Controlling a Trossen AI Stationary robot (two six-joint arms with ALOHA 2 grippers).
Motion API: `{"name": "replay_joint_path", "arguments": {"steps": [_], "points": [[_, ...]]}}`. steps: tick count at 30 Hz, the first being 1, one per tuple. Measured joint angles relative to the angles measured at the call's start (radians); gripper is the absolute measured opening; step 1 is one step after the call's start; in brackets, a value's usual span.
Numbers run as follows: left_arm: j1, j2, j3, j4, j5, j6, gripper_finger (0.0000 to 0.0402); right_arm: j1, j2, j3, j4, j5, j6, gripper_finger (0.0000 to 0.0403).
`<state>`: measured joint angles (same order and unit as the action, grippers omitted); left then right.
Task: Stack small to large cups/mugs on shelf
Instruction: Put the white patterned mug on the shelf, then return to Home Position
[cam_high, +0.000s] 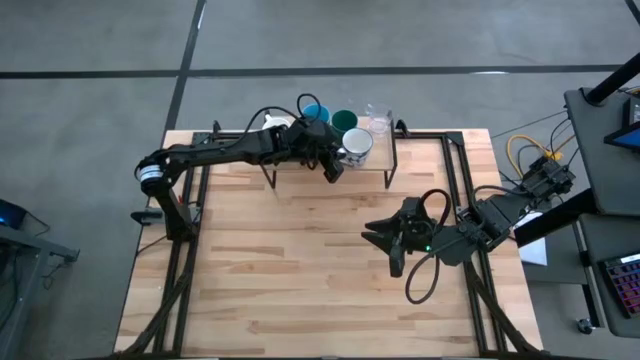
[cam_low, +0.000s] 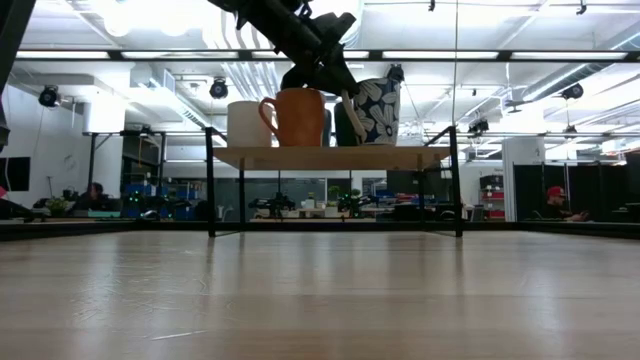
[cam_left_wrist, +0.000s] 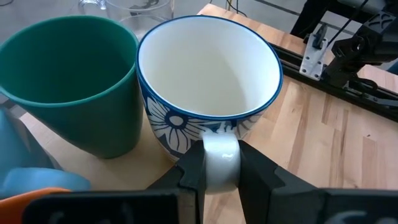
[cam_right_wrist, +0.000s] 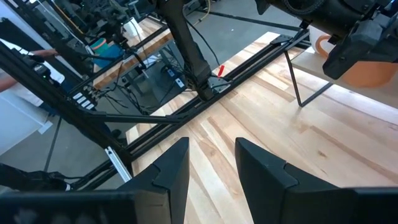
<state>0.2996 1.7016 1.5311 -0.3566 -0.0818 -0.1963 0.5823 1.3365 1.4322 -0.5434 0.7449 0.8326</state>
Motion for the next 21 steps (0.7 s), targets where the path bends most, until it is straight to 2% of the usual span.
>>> {"name": "replay_joint_path", "arguments": {"steps": [4, 11, 21], "points": [[0.000, 0.000, 0.000, 0.000, 0.000, 0.000, 0.0048, 0.000, 0.000, 0.000, 0.000, 0.000, 0.000, 0.0123], [0.002, 0.000, 0.001, 0.006, -0.002, 0.004, 0.0123, 0.000, 0.000, 0.000, 0.000, 0.000, 0.000, 0.0123], [0.006, 0.000, 0.001, 0.002, -0.001, 0.003, 0.0133, 0.000, 0.000, 0.000, 0.001, 0.000, 0.000, 0.0123]]}}
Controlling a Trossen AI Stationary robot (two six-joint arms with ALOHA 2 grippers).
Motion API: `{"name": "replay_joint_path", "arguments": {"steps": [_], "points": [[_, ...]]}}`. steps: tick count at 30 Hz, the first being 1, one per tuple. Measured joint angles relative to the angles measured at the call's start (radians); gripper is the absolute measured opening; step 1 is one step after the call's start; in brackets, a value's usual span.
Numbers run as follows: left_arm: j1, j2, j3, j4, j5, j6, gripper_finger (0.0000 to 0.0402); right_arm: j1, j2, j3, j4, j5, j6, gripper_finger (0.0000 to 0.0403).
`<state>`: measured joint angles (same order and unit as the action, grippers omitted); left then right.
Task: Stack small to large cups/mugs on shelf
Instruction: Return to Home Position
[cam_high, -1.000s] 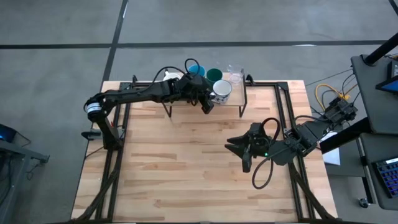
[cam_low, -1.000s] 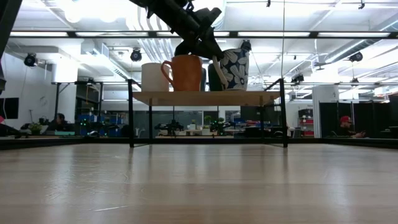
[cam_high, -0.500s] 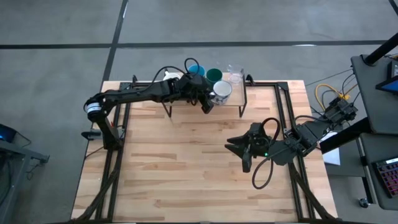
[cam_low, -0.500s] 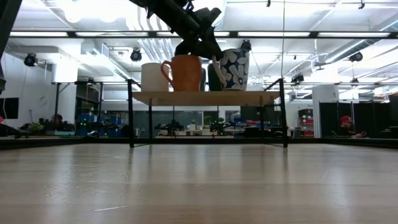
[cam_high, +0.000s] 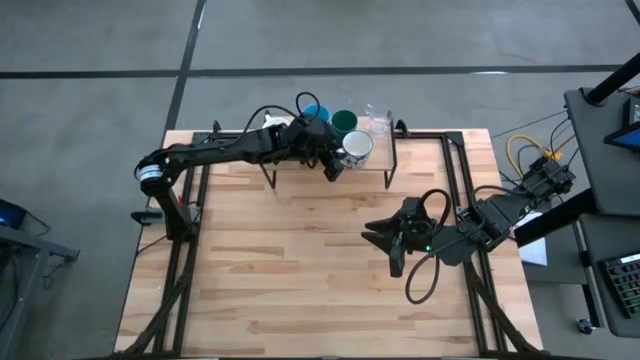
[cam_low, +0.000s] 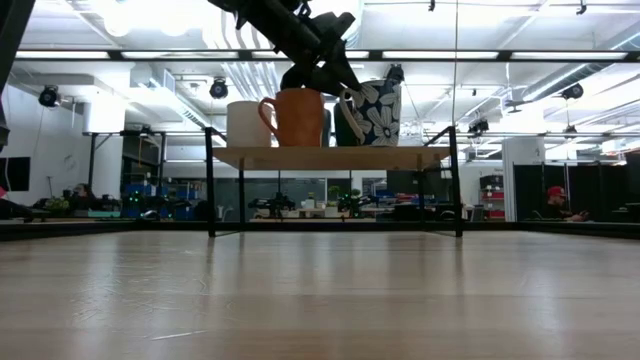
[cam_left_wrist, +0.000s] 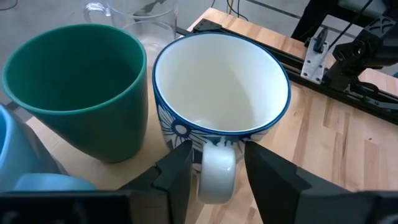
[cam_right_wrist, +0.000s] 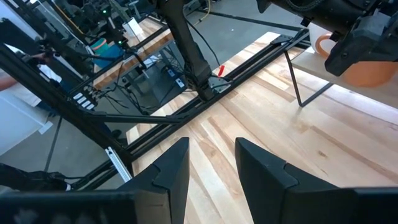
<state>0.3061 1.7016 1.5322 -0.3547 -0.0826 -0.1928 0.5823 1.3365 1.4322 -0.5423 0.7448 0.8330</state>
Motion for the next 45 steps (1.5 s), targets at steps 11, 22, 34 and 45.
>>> {"name": "replay_joint_path", "arguments": {"steps": [11, 22, 34, 45], "points": [[0.000, -0.001, 0.006, -0.002, 0.029, -0.007, 0.0134, 0.000, 0.000, 0.000, 0.001, 0.000, -0.006, 0.0123], [0.004, -0.072, 0.058, -0.009, 0.065, 0.095, 0.0134, -0.004, -0.008, 0.001, -0.001, 0.026, -0.052, 0.0123], [-0.025, -0.257, 0.055, -0.052, 0.178, 0.150, 0.0129, -0.071, -0.085, 0.003, -0.004, 0.043, -0.193, 0.0113], [-0.070, -0.586, 0.033, -0.382, 0.261, 0.278, 0.0002, -0.045, -0.323, 0.064, -0.222, 0.095, -0.435, 0.0009]]}}
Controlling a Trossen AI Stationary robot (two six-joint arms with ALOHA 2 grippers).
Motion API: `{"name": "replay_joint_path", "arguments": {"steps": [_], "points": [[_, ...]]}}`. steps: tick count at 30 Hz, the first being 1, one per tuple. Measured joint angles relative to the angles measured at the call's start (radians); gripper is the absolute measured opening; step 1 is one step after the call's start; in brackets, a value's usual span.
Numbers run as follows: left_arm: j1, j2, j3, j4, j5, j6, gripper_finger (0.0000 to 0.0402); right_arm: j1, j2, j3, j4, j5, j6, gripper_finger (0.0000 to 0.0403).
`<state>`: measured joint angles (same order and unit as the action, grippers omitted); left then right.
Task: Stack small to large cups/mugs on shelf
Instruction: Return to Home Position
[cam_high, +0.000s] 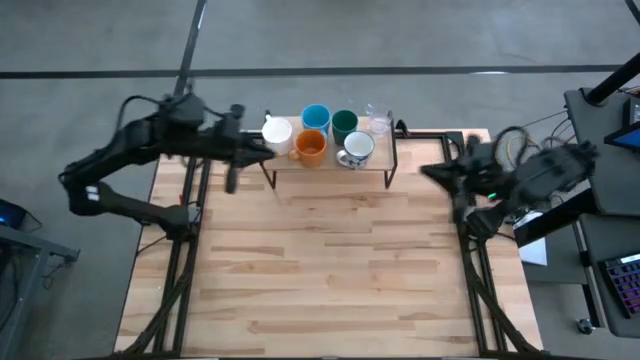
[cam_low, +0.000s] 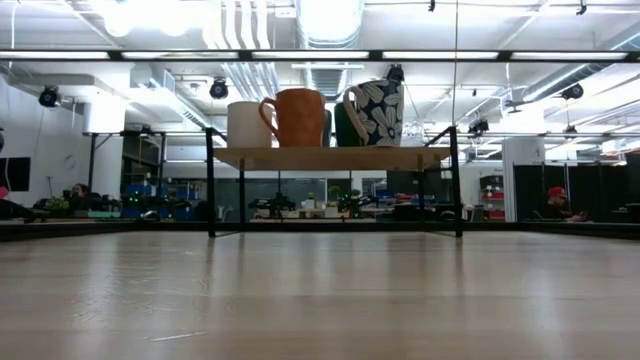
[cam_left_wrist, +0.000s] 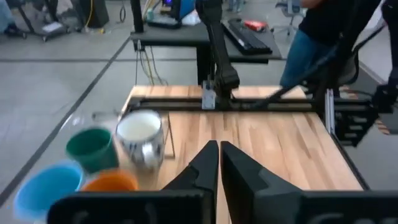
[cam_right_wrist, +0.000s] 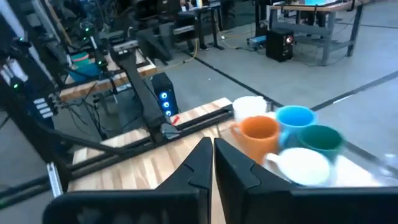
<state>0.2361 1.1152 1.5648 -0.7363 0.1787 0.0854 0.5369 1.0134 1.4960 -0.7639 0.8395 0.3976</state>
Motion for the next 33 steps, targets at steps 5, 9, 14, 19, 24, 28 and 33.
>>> {"name": "replay_joint_path", "arguments": {"steps": [5, 9, 14, 19, 24, 28, 33], "points": [[-0.013, -0.149, -0.103, -0.062, 0.071, -0.022, 0.0000, 0.036, -0.184, -0.072, -0.211, 0.003, 0.090, 0.0009], [-0.020, -0.270, -0.304, -0.039, 0.231, -0.112, 0.0000, 0.039, -0.342, -0.272, -0.246, 0.028, 0.225, 0.0009], [-0.049, -0.429, -0.684, 0.264, 0.333, -0.361, 0.0000, 0.039, -0.546, -0.637, 0.066, 0.026, 0.279, 0.0009], [-0.094, -0.589, -1.072, 0.797, 0.303, -0.620, 0.0000, 0.039, -0.678, -1.004, 0.542, 0.021, 0.181, 0.0009], [-0.122, -0.750, -1.297, 0.896, 0.243, -0.802, 0.0000, 0.039, -0.776, -1.262, 0.739, -0.009, 0.296, 0.0009], [-0.135, -0.864, -1.371, 0.874, 0.149, -0.807, 0.0000, 0.039, -0.850, -1.378, 0.775, -0.003, 0.372, 0.0009], [-0.135, -0.998, -1.325, 0.523, -0.188, -0.720, 0.0000, 0.039, -0.932, -1.416, 0.748, 0.308, 0.239, 0.0009]]}}
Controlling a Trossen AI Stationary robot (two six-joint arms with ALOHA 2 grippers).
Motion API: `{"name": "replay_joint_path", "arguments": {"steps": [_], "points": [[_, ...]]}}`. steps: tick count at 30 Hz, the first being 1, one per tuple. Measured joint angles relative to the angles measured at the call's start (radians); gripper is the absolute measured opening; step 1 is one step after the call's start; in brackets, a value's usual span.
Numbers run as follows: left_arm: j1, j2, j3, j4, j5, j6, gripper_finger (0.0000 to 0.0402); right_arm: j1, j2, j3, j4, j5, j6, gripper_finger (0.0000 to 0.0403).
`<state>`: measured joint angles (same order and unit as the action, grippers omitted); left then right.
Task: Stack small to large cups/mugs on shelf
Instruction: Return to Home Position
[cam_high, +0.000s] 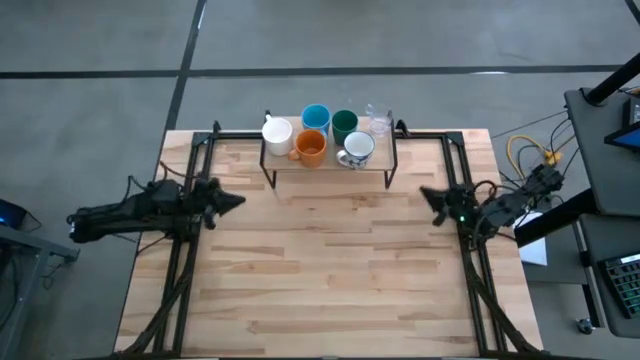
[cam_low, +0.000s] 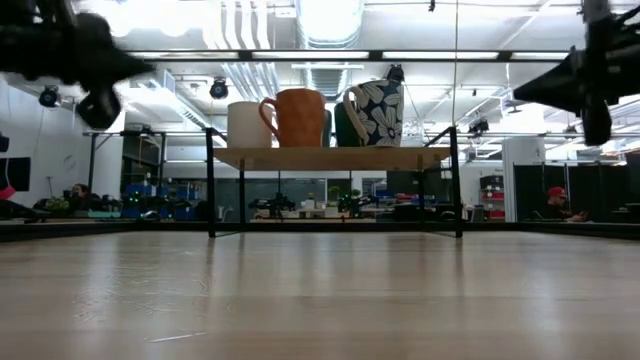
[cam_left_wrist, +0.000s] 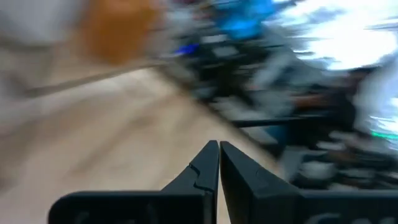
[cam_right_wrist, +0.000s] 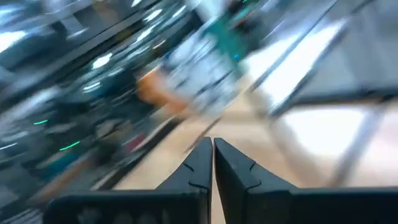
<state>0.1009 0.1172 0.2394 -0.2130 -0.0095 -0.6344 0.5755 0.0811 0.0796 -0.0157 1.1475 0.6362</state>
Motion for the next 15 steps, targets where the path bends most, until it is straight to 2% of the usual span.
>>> {"name": "replay_joint_path", "arguments": {"steps": [3, 7, 11, 13, 15], "points": [[0.000, -0.015, 0.082, -0.310, -0.178, 0.004, 0.0000, 0.000, -0.010, 0.044, -0.026, 0.184, -0.164, 0.0008], [0.000, 0.076, 0.197, -0.580, -0.312, -0.014, 0.0000, 0.000, 0.016, 0.146, -0.041, 0.290, -0.433, 0.0008], [0.000, 0.238, 0.249, -0.642, -0.395, -0.029, 0.0000, 0.000, 0.043, 0.232, -0.046, 0.420, -0.564, 0.0008], [0.000, 0.327, 0.257, -0.641, -0.424, -0.034, 0.0000, -0.001, 0.040, 0.253, -0.093, 0.419, -0.561, 0.0008], [0.000, 0.406, 0.255, -0.644, -0.441, -0.041, 0.0000, -0.002, 0.036, 0.256, -0.148, 0.417, -0.478, 0.0008]]}}
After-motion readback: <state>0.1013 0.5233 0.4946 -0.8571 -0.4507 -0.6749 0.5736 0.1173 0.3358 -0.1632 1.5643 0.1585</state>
